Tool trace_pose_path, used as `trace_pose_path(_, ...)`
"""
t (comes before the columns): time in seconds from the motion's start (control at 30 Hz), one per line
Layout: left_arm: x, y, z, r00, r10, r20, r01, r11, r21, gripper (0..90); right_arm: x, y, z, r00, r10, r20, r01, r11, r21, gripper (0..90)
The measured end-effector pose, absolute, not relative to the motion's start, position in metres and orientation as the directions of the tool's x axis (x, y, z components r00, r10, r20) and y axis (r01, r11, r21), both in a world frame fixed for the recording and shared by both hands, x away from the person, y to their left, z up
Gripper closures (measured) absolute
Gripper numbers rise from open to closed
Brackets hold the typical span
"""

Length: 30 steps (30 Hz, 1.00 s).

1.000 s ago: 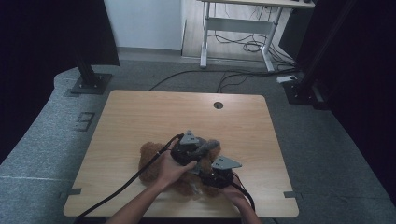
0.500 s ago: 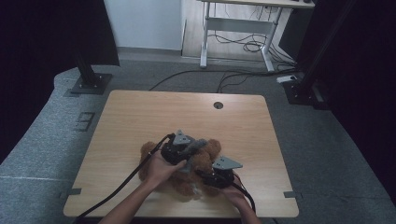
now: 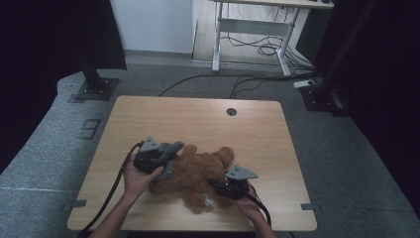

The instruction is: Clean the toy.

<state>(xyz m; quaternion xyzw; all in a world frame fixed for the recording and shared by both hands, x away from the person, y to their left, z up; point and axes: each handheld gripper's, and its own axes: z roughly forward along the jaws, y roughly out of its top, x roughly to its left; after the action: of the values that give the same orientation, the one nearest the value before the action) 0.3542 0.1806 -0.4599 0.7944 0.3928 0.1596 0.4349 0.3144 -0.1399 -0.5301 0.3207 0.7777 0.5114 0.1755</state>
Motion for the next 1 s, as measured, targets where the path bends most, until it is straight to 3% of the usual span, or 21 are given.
trace_pose_path(0.2,0.356,0.199,-0.467,0.607,0.785,-0.124,0.508,-0.263,0.82,75.6,0.32,-0.144,-0.53,-0.7,0.713,0.047,0.328,0.263,0.907,47.4)
trace_pose_path(0.57,0.349,0.189,-0.478,0.625,0.77,-0.128,0.493,-0.263,0.829,75.9,0.319,-0.153,-0.53,-0.693,0.721,0.02,0.308,0.271,0.912,47.4)
trace_pose_path(0.7,0.334,0.179,-0.486,0.628,0.775,-0.07,0.439,-0.279,0.854,76.6,0.313,-0.16,-0.527,-0.713,0.7,0.054,0.319,0.254,0.913,31.7)
trace_pose_path(0.73,0.33,0.177,-0.488,0.632,0.773,-0.052,0.421,-0.287,0.861,76.8,0.312,-0.166,-0.523,-0.708,0.7,0.092,0.342,0.227,0.912,21.8)
trace_pose_path(0.83,0.32,0.17,-0.492,0.656,0.754,-0.037,0.389,-0.296,0.873,76.8,0.313,-0.174,-0.518,-0.692,0.709,0.136,0.362,0.177,0.915,16.7)
trace_pose_path(0.9,0.317,0.167,-0.493,0.661,0.75,-0.027,0.377,-0.3,0.876,76.9,0.315,-0.186,-0.505,-0.678,0.708,0.196,0.352,0.08,0.933,16.2)
trace_pose_path(1.0,0.317,0.166,-0.493,0.663,0.748,-0.023,0.374,-0.304,0.876,76.8,0.32,-0.19,-0.496,-0.667,0.715,0.209,0.353,0.057,0.934,16.3)
